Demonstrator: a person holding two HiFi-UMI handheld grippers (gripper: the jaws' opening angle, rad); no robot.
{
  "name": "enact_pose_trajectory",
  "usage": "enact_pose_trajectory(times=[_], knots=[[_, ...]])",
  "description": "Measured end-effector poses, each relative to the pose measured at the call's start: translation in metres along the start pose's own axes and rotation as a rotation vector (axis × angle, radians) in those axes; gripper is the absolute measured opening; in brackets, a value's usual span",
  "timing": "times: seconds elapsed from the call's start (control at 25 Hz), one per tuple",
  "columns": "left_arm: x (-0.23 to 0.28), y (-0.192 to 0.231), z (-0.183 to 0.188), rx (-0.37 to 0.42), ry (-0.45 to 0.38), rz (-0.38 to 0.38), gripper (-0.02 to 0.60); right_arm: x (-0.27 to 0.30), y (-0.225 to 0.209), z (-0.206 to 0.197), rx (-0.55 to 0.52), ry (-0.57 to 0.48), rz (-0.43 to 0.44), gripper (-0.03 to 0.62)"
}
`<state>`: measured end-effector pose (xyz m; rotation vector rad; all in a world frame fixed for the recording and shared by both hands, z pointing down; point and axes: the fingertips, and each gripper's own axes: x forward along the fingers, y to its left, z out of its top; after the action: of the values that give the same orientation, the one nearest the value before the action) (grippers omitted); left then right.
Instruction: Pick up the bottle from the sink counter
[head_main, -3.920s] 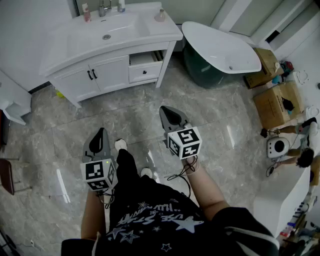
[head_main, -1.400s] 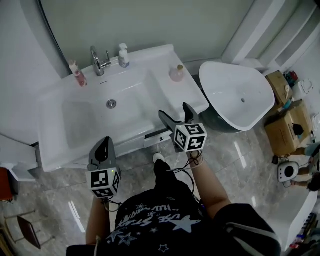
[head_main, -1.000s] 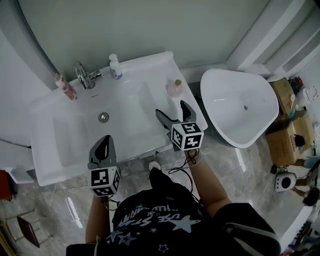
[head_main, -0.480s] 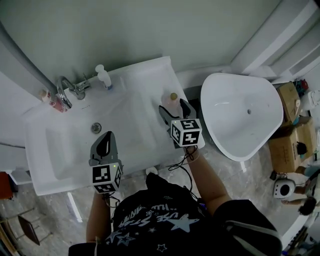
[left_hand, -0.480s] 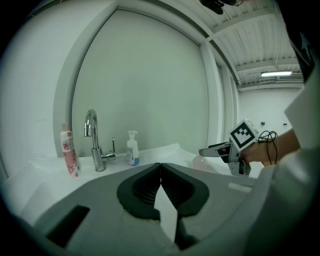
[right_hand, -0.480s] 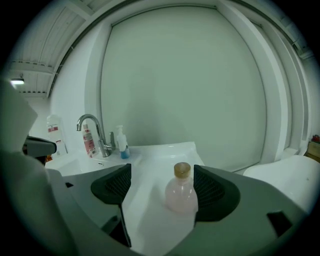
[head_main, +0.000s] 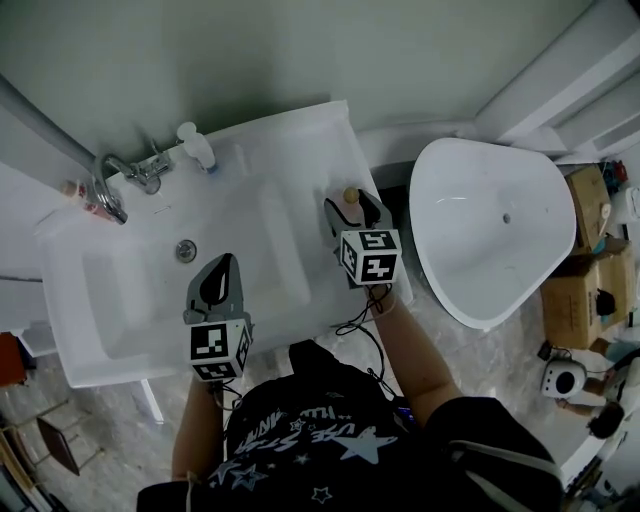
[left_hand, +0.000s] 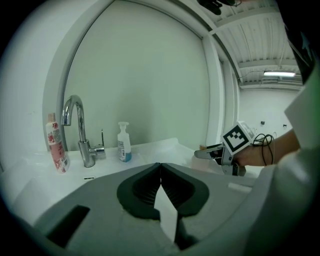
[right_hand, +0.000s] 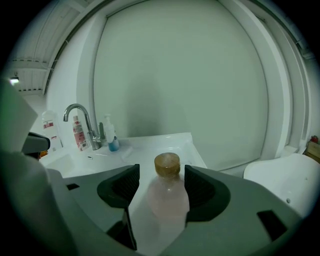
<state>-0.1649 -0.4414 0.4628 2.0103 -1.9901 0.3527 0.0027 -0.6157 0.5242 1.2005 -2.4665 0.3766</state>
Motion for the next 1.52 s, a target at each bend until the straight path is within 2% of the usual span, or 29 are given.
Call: enact_pose_trajectory(times=[0.2, 0.48, 0.72, 0.96, 1.52], knots=[[0.002, -0.005, -0.011, 0.006, 0.028, -0.007, 0.018, 0.003, -0.012, -0.001, -0.022, -0.010, -0.060, 0.212], [-0.002, -0.010, -0.021, 0.002, 0.049, -0.020, 0.018, 0.002, -0.011, 0.003, -0.077, -0.004, -0.088, 0.148], [-0.016, -0.008, -0.020, -0.012, 0.031, -0.022, 0.018, -0.004, -0.004, 0.006, -0.083, 0.003, -0.085, 0.146], [-0.047, 0.010, -0.020, -0.021, -0.002, -0.013, 0.018, -0.030, 0.026, 0.017, -0.096, -0.017, -0.073, 0.146], [-0.155, 0.020, -0.021, 0.045, -0.096, -0.074, 0.018, -0.143, 0.113, 0.041, -0.080, -0.148, -0.078, 0.144]])
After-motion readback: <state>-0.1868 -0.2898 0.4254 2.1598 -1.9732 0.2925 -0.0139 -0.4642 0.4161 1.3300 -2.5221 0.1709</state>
